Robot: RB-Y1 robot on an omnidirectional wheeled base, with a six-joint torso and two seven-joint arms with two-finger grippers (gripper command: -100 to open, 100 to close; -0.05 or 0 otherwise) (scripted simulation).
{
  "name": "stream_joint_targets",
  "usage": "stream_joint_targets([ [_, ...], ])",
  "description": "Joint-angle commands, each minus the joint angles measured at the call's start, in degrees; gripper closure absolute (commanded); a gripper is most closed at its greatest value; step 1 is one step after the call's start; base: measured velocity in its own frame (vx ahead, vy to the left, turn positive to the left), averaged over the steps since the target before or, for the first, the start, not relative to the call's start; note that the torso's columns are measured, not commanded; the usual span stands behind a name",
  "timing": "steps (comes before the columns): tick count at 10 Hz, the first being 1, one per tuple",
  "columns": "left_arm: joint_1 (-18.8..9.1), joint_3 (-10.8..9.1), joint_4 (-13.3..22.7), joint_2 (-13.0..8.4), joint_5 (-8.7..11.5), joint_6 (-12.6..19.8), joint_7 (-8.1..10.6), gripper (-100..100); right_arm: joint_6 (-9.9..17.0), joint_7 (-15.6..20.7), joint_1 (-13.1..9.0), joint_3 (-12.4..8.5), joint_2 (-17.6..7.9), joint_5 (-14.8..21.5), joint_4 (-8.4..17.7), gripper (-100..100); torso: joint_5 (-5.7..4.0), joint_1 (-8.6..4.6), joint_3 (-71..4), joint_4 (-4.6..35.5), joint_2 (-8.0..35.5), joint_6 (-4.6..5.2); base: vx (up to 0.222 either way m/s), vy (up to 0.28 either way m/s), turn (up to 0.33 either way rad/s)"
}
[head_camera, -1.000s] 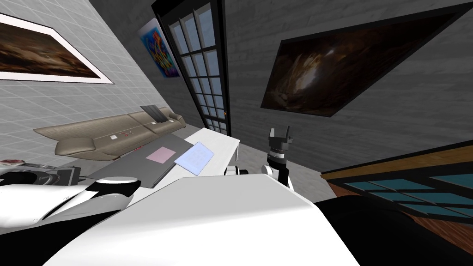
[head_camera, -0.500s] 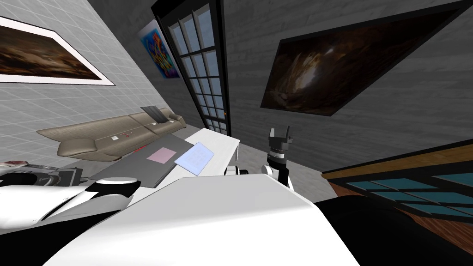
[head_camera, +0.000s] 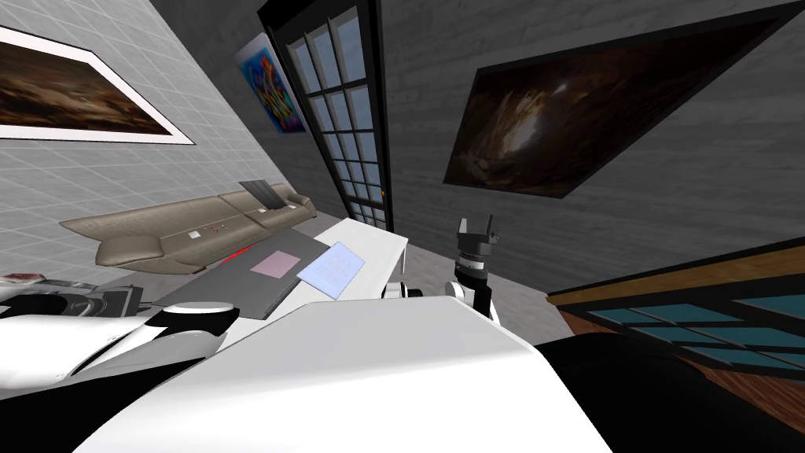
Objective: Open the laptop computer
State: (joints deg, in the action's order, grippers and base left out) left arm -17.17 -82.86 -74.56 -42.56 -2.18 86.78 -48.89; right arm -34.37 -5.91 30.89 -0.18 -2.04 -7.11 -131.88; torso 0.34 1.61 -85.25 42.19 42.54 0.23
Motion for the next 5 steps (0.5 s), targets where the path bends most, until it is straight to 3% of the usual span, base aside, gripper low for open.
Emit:
stream_joint_targets([
  [1,0.4,-0.23,0.6,0.1,-0.6,2.0,-0.10,100,0.0,0.0,0.0,0.0,0.0,0.0,0.0,0,-0.01,-0.15,0.1,0.0,0.0,-0.03,-0.005,0.011,-0.074],
  [5,0.5,-0.35,0.9,0.1,-0.9,3.0,-0.15,100,0.0,0.0,0.0,0.0,0.0,0.0,0.0,0,0.02,0.16,0.3,0.0,0.0,0.02,-0.003,0.013,-0.027],
])
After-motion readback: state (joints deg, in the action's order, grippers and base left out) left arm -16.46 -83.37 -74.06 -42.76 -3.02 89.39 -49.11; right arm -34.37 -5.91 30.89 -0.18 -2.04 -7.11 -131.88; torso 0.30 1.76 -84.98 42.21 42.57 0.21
